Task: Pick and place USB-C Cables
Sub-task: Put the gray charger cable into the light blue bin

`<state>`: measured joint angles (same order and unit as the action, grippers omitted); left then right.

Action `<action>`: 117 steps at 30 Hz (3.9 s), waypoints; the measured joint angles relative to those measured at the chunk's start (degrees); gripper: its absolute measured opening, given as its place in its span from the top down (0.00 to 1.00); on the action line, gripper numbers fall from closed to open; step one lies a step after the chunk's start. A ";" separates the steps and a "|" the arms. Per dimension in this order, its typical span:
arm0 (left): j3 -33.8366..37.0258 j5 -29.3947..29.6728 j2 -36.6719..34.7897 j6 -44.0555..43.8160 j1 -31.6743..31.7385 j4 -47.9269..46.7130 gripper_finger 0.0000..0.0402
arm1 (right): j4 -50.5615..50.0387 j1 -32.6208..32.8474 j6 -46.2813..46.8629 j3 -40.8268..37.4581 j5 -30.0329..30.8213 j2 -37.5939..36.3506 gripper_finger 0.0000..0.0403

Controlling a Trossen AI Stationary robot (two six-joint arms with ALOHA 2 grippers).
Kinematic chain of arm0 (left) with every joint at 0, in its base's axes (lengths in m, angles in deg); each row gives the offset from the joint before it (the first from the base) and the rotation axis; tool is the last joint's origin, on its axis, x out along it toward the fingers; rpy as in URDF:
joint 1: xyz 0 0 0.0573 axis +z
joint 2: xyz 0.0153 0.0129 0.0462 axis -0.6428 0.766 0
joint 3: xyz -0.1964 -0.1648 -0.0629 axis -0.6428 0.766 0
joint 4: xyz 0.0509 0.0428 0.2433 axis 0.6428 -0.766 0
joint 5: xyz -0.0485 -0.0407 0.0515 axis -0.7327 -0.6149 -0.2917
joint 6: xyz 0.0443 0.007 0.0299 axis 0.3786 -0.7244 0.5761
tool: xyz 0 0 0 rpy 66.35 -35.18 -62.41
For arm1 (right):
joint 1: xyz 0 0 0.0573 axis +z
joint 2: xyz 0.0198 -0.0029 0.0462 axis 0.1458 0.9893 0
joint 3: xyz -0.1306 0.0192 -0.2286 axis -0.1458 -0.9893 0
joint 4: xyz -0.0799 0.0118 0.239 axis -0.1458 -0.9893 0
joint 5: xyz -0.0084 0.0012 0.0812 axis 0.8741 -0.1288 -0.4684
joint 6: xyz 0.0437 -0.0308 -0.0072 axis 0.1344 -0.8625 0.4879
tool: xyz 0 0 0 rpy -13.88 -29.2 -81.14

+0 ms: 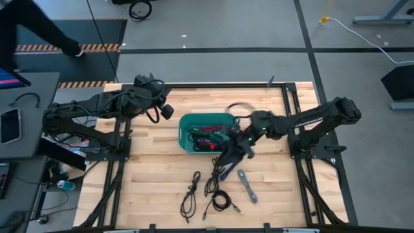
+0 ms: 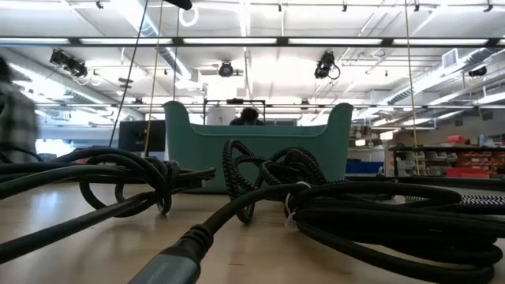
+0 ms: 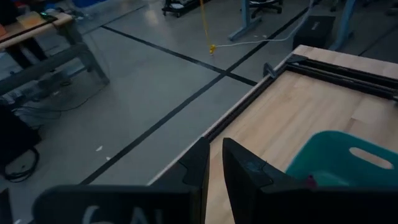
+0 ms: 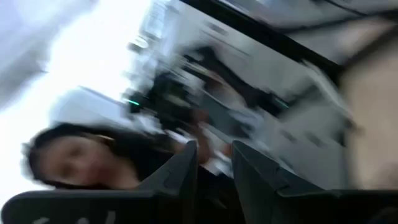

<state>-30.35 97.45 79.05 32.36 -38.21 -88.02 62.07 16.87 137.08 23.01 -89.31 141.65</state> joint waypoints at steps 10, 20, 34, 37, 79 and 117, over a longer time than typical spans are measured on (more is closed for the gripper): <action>0.01 -1.96 0.00 -0.28 -0.05 -2.57 0.87 | -75.86 2.74 -9.01 15.49 14.57 0.02 0.76; 0.01 -1.93 0.02 -0.14 -0.05 -2.49 0.87 | -83.16 12.22 5.60 14.49 18.23 5.25 0.76; 0.01 -1.92 0.02 0.31 -0.05 -2.72 0.87 | -79.59 17.89 6.42 14.43 11.92 23.86 0.71; 0.01 -1.92 0.02 0.82 -0.05 -2.61 0.87 | -79.02 18.08 6.52 14.43 11.85 25.49 0.65; 0.01 -1.92 -0.02 1.44 -0.05 -2.87 0.87 | -69.69 19.44 14.33 5.10 19.53 25.68 0.47; 0.04 -1.92 -0.02 0.48 -0.04 -3.33 0.87 | -90.58 -1.94 -35.97 33.87 33.14 4.04 0.95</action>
<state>-30.32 95.53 79.03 32.83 -38.25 -91.35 -28.51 14.93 101.11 56.88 -56.18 145.69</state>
